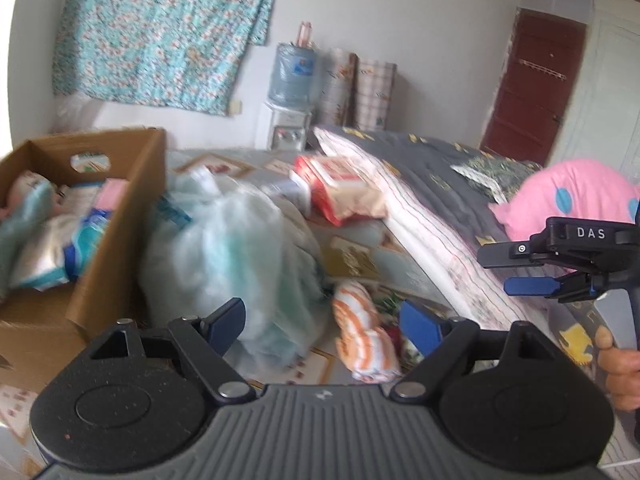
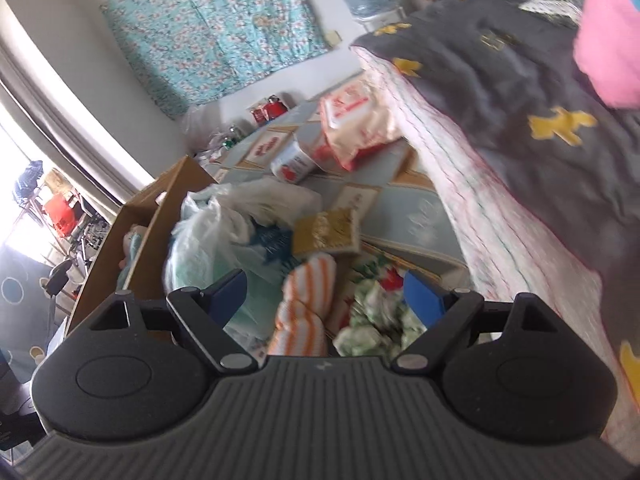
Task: Organize soft objects
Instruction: 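Grasp the orange-striped cloth with the left gripper while the right grasps the green floral cloth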
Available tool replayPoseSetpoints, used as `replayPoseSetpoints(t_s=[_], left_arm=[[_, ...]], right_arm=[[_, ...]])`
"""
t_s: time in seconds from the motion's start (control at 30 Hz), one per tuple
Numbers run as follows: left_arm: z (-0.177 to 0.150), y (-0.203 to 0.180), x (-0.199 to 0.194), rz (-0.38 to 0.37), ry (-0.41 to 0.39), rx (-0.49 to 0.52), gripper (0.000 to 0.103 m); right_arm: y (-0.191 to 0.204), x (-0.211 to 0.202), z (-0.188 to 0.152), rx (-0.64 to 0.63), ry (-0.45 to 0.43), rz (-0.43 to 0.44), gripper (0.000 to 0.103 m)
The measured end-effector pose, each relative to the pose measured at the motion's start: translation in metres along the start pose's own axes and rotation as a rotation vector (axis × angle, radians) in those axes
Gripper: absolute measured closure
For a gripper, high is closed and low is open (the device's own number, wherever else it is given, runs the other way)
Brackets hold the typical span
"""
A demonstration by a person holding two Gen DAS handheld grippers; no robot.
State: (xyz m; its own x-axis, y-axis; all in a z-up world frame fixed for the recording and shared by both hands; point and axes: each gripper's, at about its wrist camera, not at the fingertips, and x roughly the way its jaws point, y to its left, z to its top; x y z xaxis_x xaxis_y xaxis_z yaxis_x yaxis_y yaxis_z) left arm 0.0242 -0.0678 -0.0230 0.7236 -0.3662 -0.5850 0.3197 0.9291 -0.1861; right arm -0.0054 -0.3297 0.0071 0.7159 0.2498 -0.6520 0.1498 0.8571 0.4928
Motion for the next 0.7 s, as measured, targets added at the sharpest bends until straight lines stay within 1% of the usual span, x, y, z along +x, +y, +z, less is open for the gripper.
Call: replayPoseSetpoints(t_s=[0.1,0.27,0.37,0.43,0.47,0.5,0.57,0.63,0.7], left_arm=[[-0.008,-0.014,0.008,-0.021,0.007,0.019,0.022],[-0.02,-0.041,0.029,-0.082,0.024,0.108,0.024],[-0.023,-0.05,0.05,-0.064,0.061,0.133,0.028],[-0.022,-0.048,0.06,-0.047,0.08,0.135,0.032],[-0.02,-0.045,0.066,-0.042,0.092,0.131,0.035],[-0.018,-0.043,0.07,-0.036,0.101,0.126,0.038],[-0.015,-0.038,0.082,-0.027,0.128,0.12,0.041],[-0.012,-0.035,0.095,-0.021,0.163,0.119,0.047],[-0.011,-0.031,0.106,-0.016,0.198,0.112,0.053]], right_arm=[[-0.006,0.005,-0.007,0.0,0.021,-0.01,0.017],[-0.013,0.026,-0.018,-0.033,0.084,-0.054,0.018],[-0.012,0.041,-0.019,-0.094,0.108,-0.096,0.019],[-0.01,0.051,-0.018,-0.154,0.115,-0.13,0.019],[-0.008,0.056,-0.018,-0.187,0.123,-0.14,0.019],[-0.006,0.061,-0.018,-0.216,0.133,-0.149,0.019],[-0.004,0.071,-0.017,-0.258,0.155,-0.152,0.02],[-0.002,0.081,-0.017,-0.298,0.177,-0.175,0.02],[-0.002,0.088,-0.018,-0.324,0.197,-0.177,0.02]])
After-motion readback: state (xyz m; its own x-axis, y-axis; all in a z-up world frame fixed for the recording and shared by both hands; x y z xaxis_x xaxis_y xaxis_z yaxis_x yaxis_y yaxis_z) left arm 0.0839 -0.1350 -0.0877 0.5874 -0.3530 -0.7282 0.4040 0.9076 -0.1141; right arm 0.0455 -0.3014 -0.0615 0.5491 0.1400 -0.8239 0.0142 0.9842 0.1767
